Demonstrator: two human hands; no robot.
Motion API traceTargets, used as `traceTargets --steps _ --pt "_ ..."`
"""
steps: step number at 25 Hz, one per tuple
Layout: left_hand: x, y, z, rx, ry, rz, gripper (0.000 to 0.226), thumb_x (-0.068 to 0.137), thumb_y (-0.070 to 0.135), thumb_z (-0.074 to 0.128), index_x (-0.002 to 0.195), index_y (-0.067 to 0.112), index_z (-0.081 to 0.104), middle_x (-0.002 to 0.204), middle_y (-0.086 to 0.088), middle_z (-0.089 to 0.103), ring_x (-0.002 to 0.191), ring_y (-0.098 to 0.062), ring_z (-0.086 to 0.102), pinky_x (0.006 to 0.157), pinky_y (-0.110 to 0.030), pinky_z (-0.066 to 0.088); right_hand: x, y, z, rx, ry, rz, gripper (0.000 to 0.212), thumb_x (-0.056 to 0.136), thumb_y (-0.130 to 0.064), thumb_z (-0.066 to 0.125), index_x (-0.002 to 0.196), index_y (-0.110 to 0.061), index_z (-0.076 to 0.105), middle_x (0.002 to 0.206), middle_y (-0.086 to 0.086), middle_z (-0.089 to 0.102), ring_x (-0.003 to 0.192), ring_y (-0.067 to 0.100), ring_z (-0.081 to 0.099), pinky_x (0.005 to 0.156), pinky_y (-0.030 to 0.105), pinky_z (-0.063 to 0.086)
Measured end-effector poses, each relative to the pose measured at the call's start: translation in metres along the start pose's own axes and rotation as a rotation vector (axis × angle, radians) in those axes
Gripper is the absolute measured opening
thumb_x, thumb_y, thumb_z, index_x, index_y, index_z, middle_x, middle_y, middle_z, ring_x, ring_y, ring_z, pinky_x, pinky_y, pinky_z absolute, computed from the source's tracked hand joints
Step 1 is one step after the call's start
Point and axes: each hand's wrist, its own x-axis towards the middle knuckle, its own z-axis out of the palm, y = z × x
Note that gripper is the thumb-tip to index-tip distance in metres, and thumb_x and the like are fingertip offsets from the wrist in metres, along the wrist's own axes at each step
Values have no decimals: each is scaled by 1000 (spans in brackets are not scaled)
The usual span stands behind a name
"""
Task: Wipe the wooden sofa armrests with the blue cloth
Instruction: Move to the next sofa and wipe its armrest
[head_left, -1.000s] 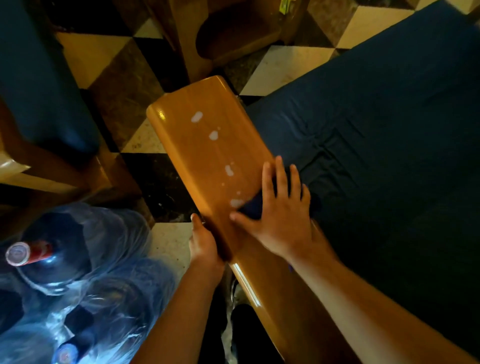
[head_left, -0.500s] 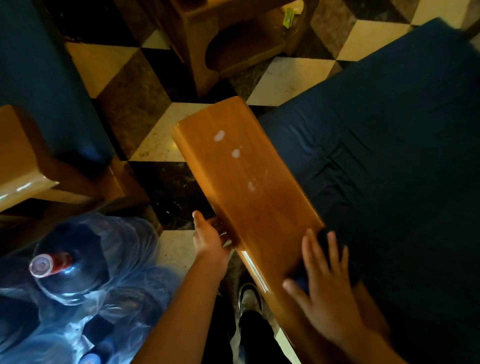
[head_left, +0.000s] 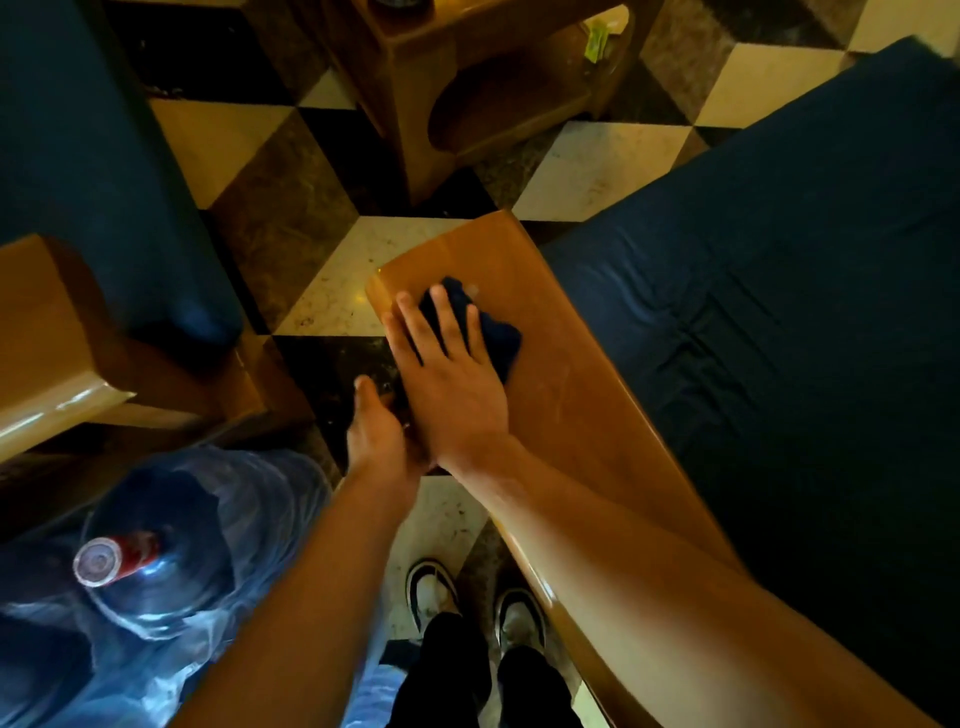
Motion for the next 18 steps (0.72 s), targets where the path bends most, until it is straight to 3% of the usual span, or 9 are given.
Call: traceTargets --steps 2,4,7,9,13,15,16,18 --pt "4 21 -1 -18 -34 6 70 103 67 29 123 12 67 117 -15 74 106 -35 71 87 -50 58 5 3 0 -16 6 -56 72 101 -31 55 162 -15 21 173 6 12 159 36 0 127 55 7" --pt "-3 27 -1 26 -62 -5 69 104 65 24 111 12 67 108 -14 73 100 -33 70 80 -46 56 -52 18 0 0 -26 -93 84 97 -42 61 164 -17 17 174 4 6 159 31 -5 127 55 9" --pt "-12 24 1 83 -68 -37 72 105 65 23 125 9 63 110 -15 72 103 -35 70 95 -55 55 -157 49 -5 8 -80 192 101 89 -81 46 165 -23 13 173 5 7 159 34 1 124 63 11" --pt "-8 23 1 78 -53 -54 75 104 65 24 129 7 62 114 -18 72 105 -38 70 101 -58 53 -162 64 -10 5 -155 311 109 82 -92 37 164 -24 15 173 8 9 158 41 2 121 70 11" --pt "7 28 3 102 -38 -71 74 104 65 24 109 4 66 108 -22 73 102 -39 70 97 -56 55 -45 67 -27 54 -200 159 110 79 -95 27 164 -30 0 173 7 -2 156 44 -14 118 75 2" --pt "18 34 8 110 -19 -78 70 105 64 25 99 6 65 103 -21 72 97 -37 70 88 -51 56 34 76 -31 99 -174 152 104 81 -93 25 163 -33 3 173 4 0 156 42 -15 120 72 6" --pt "24 37 13 113 -12 -71 68 105 63 26 97 8 65 102 -20 73 95 -36 70 85 -50 55 75 82 -31 136 -146 194 99 83 -90 28 162 -33 12 172 5 9 156 43 -5 118 70 14" --pt "36 48 20 91 -4 -44 66 105 63 28 98 9 65 101 -19 74 96 -35 71 84 -49 56 143 95 -30 288 -103 334 80 90 -76 39 153 -27 36 157 12 40 146 46 32 109 60 37"
